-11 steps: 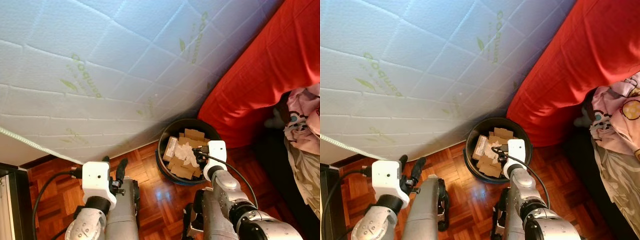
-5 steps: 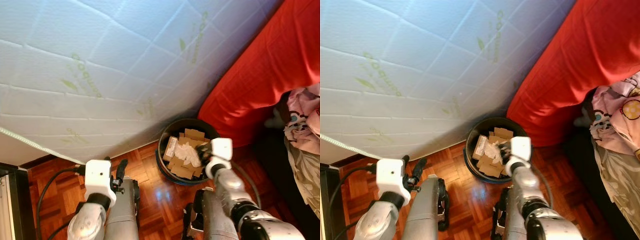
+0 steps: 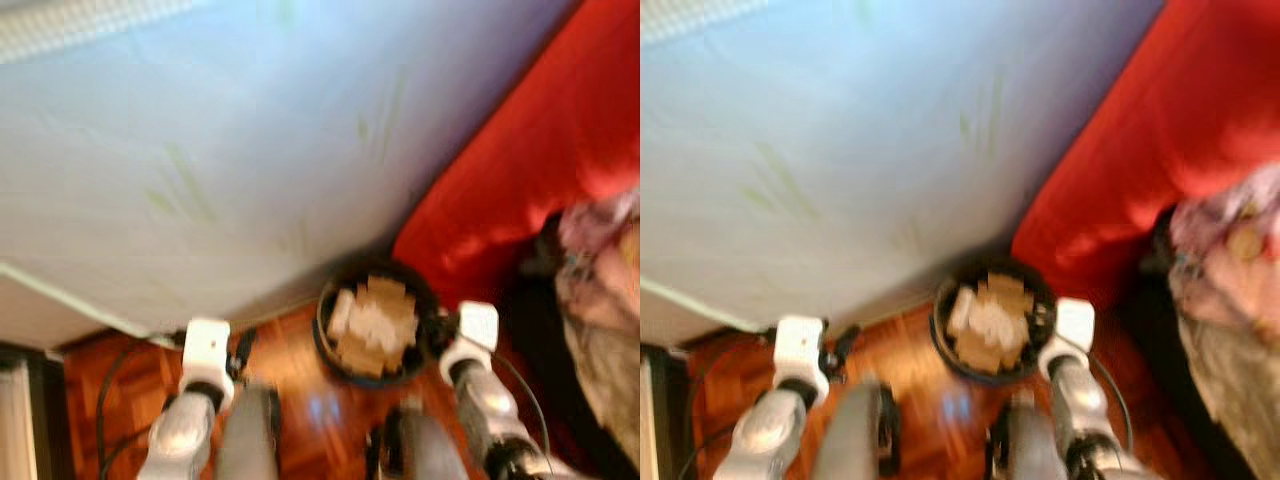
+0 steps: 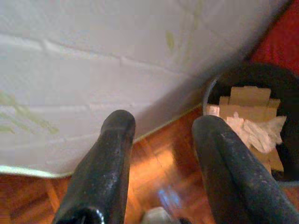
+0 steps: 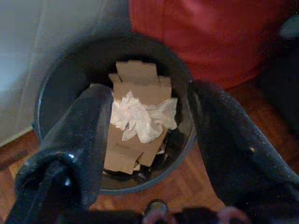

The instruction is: Clean up the room

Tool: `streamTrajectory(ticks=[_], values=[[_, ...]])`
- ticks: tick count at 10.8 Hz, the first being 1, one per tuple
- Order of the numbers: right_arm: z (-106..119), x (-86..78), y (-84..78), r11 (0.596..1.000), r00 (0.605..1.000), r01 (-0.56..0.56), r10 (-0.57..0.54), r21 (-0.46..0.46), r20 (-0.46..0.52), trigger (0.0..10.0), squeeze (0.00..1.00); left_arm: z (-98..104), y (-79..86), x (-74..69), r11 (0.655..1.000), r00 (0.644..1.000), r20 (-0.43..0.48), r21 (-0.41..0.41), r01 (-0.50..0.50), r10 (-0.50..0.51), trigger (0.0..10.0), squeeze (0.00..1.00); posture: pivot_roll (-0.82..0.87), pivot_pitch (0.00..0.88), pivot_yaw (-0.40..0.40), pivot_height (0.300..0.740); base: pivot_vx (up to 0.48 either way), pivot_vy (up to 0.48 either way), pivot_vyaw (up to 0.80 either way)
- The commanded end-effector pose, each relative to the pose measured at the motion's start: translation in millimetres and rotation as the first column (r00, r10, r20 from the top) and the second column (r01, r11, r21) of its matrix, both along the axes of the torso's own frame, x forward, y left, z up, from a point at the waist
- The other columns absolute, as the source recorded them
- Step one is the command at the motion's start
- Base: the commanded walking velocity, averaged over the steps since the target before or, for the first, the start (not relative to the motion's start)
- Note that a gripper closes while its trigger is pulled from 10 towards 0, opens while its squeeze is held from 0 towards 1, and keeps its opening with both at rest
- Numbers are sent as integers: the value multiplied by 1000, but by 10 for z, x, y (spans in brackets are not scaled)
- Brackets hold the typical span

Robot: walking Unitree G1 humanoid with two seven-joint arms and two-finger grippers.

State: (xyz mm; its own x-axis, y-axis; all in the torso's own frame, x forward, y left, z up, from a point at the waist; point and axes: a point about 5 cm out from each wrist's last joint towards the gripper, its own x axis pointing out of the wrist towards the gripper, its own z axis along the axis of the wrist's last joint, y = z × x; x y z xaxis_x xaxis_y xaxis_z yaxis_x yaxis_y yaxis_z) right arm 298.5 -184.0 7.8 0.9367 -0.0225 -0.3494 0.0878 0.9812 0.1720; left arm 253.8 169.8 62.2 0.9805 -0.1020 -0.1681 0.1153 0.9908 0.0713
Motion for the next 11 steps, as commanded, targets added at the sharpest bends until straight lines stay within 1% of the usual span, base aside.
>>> streamTrajectory(ticks=[1,2,3,4,5,6,7,9,10,11], values=[[-108,-127,-71,999,999,37,-36,9,-31,10000,0,-138,63,-27,1000,999,-47,17,-9,10,10000,0,152,146,-15,736,0,0,0],[-147,-171,-82,999,998,43,-43,10,-44,10000,0,-218,85,42,1000,998,-69,25,-8,10,10000,0,134,114,-19,740,0,0,0],[-221,-244,-77,999,996,38,-37,7,-82,10000,0,-331,100,69,1000,995,-103,26,-13,15,10000,0,116,83,-24,740,0,0,0],[-263,-286,-85,999,993,39,-39,3,-108,10000,0,-401,106,76,1000,992,-128,24,-20,23,10000,0,106,66,-26,740,0,0,0],[-365,-399,-122,998,984,56,-56,-1,-169,10000,0,-579,142,26,999,982,-188,41,-28,35,10000,0,87,37,-27,740,0,0,0],[-435,-479,-144,998,975,60,-60,-7,-215,10000,0,-704,154,-22,998,969,-245,50,-27,38,10000,0,84,19,-30,740,0,0,0],[-571,-657,-170,999,953,45,-52,-30,-300,10000,0,-970,146,-180,999,920,-390,49,-12,30,10000,0,71,0,-31,740,0,0,0],[-662,-797,-199,996,933,80,-86,-31,-350,10000,0,-1127,198,-332,998,881,-471,64,-23,50,10000,0,45,0,-25,740,0,0,0],[-773,-983,-223,994,903,104,-113,-43,-415,10000,0,-1275,308,-515,991,820,-558,54,-119,129,10000,0,30,0,-6,740,0,0,0],[-801,-1031,-227,993,893,114,-122,-45,-434,10000,0,-1315,326,-566,990,803,-581,62,-124,137,10000,0,25,0,-3,740,0,0,0]])
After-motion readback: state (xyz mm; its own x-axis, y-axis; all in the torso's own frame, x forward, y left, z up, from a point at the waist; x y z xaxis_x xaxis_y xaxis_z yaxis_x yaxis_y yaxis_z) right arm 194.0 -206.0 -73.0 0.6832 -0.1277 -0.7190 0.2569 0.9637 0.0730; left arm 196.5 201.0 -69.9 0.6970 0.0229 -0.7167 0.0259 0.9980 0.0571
